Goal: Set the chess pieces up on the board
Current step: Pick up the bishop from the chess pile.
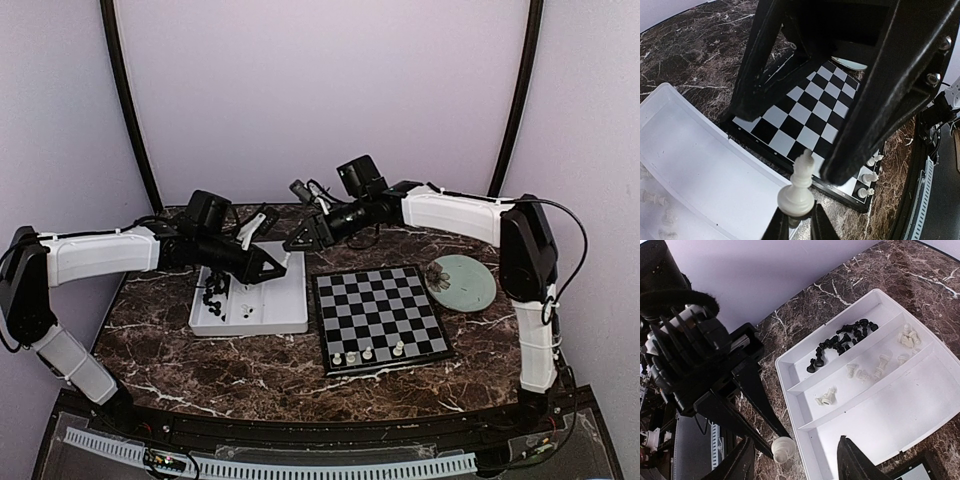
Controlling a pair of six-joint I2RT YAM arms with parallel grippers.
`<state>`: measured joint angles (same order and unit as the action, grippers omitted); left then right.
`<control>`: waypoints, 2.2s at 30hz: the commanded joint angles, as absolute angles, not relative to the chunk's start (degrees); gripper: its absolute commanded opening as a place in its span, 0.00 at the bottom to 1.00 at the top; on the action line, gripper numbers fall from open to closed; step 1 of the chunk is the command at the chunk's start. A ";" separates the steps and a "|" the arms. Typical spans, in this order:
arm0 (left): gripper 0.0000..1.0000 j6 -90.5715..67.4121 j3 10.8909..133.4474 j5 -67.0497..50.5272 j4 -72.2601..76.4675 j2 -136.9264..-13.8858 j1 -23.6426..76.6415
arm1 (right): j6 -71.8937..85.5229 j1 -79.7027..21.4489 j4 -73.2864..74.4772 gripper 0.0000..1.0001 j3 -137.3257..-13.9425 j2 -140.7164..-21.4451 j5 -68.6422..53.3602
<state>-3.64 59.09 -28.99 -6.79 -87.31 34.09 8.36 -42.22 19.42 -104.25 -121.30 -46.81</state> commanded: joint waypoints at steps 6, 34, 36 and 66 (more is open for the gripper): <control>0.01 -2.75 58.38 -29.73 -5.71 -86.10 34.54 | 10.79 -43.67 16.12 0.48 -104.90 -123.13 -49.21; 0.01 -2.64 58.09 -28.52 -5.68 -86.33 34.62 | 7.12 -44.80 18.40 0.27 -103.76 -120.16 -47.96; 0.01 -2.64 58.10 -28.43 -5.56 -86.41 34.63 | 7.12 -44.75 18.62 0.28 -103.72 -119.99 -47.66; 0.01 -2.30 58.33 -28.32 -6.24 -87.54 34.89 | 5.40 -44.52 20.20 0.07 -104.56 -118.71 -46.61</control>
